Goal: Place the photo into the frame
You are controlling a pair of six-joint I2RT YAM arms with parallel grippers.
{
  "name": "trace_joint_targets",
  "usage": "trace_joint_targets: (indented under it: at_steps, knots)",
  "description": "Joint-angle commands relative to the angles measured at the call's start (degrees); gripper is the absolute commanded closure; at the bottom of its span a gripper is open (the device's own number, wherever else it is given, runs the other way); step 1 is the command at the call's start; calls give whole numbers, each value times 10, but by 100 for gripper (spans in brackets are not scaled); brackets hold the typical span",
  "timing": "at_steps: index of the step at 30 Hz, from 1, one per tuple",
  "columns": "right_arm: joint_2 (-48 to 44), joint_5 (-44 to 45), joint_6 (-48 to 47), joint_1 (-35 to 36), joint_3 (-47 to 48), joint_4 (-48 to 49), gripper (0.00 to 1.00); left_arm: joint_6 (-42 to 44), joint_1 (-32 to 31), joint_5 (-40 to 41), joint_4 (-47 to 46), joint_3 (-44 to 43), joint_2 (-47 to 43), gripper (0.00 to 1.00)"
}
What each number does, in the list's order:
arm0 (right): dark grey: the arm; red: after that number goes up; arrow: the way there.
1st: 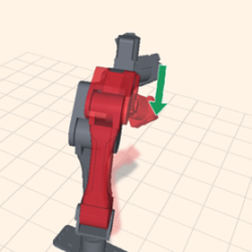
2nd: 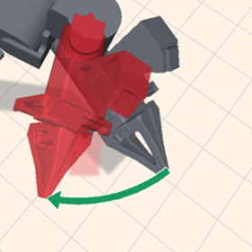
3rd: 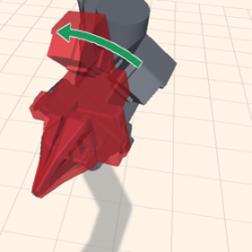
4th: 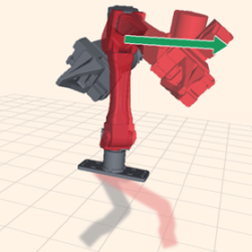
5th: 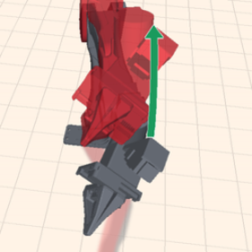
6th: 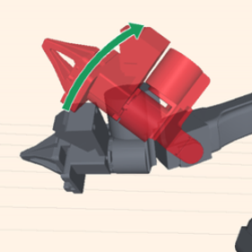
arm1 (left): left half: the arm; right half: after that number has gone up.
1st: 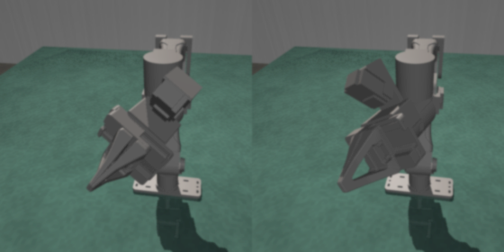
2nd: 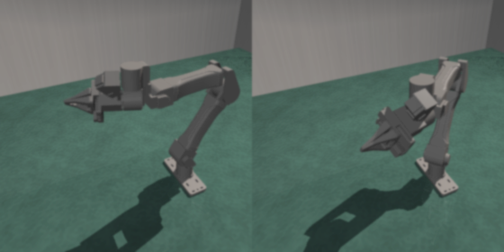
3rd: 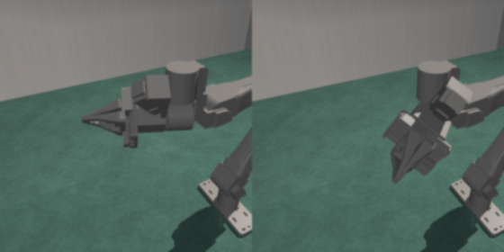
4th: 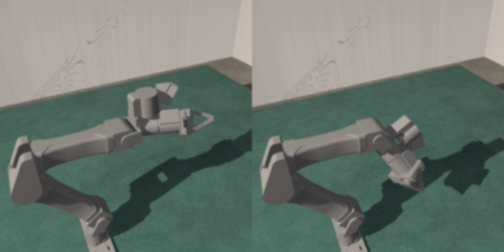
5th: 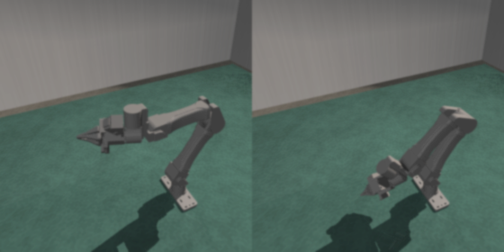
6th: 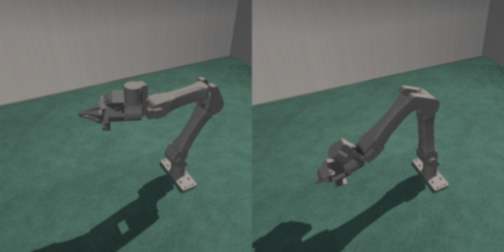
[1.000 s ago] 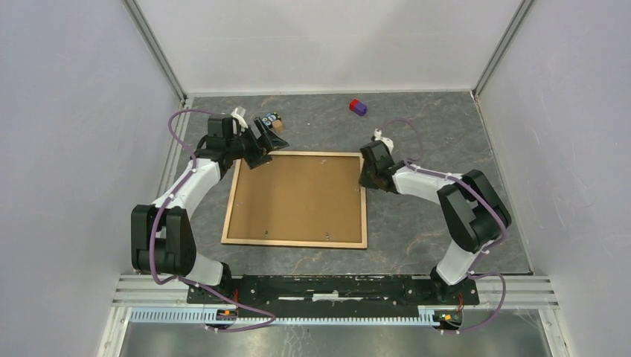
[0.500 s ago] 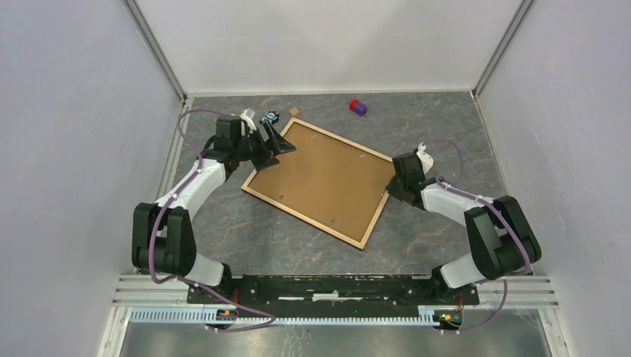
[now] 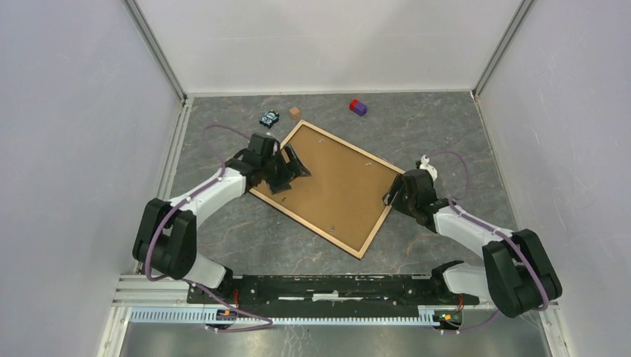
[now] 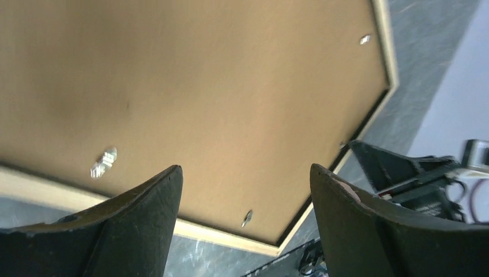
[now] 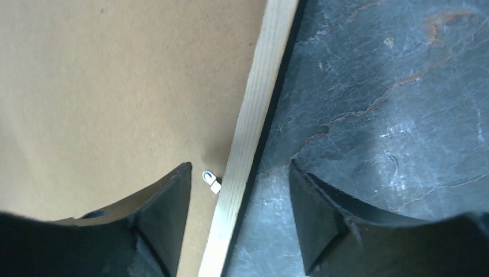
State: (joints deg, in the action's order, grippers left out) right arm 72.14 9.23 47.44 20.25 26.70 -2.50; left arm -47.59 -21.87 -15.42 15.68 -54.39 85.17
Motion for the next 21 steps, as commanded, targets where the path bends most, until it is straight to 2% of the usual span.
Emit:
trace_joint_targets:
  at_steps: [1, 4, 9, 13, 21]
  knots:
    - [-55, -37, -135, 0, -23, -30, 27, -156, -68, 127, 79, 43, -46, 15]
    - [-105, -26, -183, -1, -29, -33, 18, -264, -123, 160, 78, 97, -74, 20]
    - [-159, -33, -223, -1, -34, -35, 12, -357, -183, 205, 115, 105, -61, 28]
    - [-172, -55, -235, -1, -38, -36, 12, -390, -203, 205, 122, 99, -22, 36]
    - [-217, -52, -234, 0, -58, -43, 14, -392, -209, 225, 167, 85, 23, 58]
